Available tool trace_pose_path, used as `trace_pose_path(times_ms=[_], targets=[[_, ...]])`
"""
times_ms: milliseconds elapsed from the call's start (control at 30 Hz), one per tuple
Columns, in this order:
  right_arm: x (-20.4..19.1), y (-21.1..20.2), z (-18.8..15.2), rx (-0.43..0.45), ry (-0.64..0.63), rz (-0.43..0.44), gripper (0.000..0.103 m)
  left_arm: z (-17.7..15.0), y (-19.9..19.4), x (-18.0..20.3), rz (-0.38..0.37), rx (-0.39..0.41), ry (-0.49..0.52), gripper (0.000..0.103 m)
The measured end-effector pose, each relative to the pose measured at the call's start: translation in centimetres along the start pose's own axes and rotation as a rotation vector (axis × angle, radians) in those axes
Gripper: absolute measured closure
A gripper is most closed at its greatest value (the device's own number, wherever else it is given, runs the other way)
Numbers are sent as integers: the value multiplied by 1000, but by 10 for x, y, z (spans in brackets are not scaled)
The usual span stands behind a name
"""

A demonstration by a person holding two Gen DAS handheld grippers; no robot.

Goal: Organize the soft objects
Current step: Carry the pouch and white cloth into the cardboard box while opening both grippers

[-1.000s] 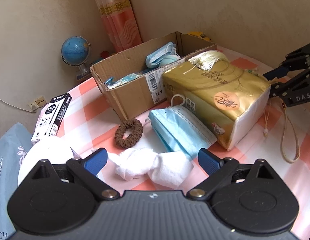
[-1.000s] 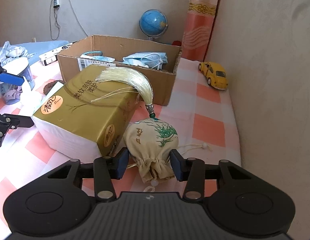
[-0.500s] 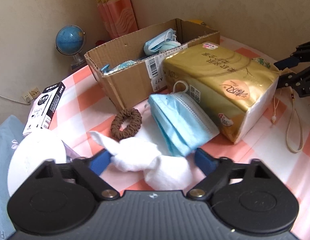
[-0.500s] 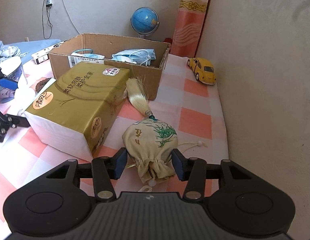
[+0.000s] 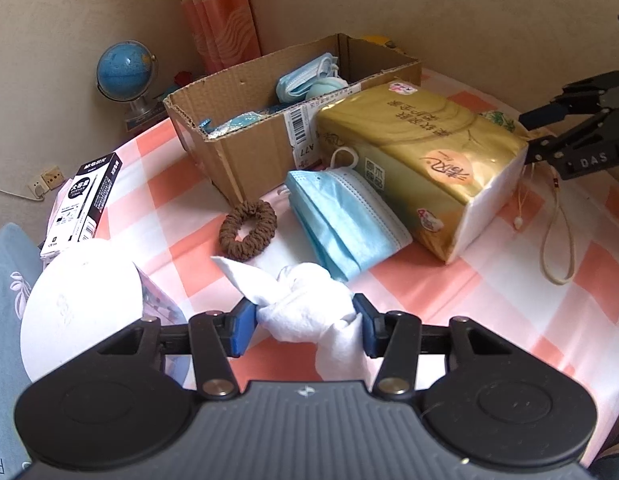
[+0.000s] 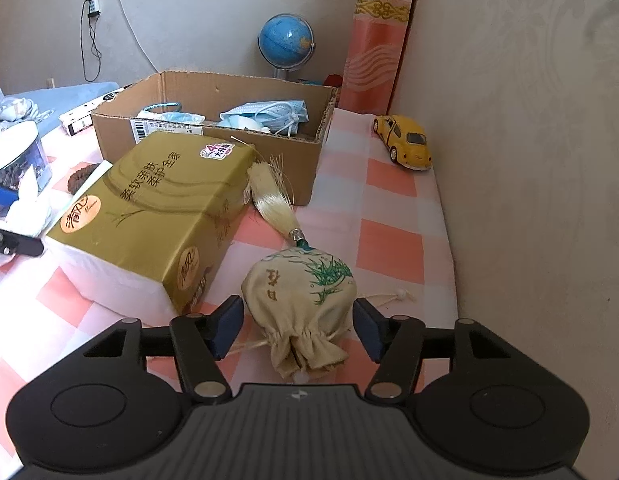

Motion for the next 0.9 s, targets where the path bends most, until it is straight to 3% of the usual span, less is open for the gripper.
trace_pose_path(times_ms=[200, 300, 500, 900], targets=[[3, 13, 0, -46, 32, -9, 39, 0, 0, 5, -15, 4, 9, 53], [2, 12, -1, -53, 33, -16, 48, 0, -2, 8, -24, 9, 18, 53], [0, -8, 2, -17, 19, -37, 53, 2, -16, 14, -51, 26, 45, 53], [-9, -67, 28, 78, -58, -61, 54, -4, -54, 31, -96, 82, 90, 53]])
Point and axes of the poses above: each gripper's, at about its wrist camera, not at the fingertips, and y roughly the way its jaws point, x to its right, z to its top, the point moved 7 cm from there along y, roughly the way its jaws point, and after that the axes turned 5 degrees about y, right-handed, at the moved point
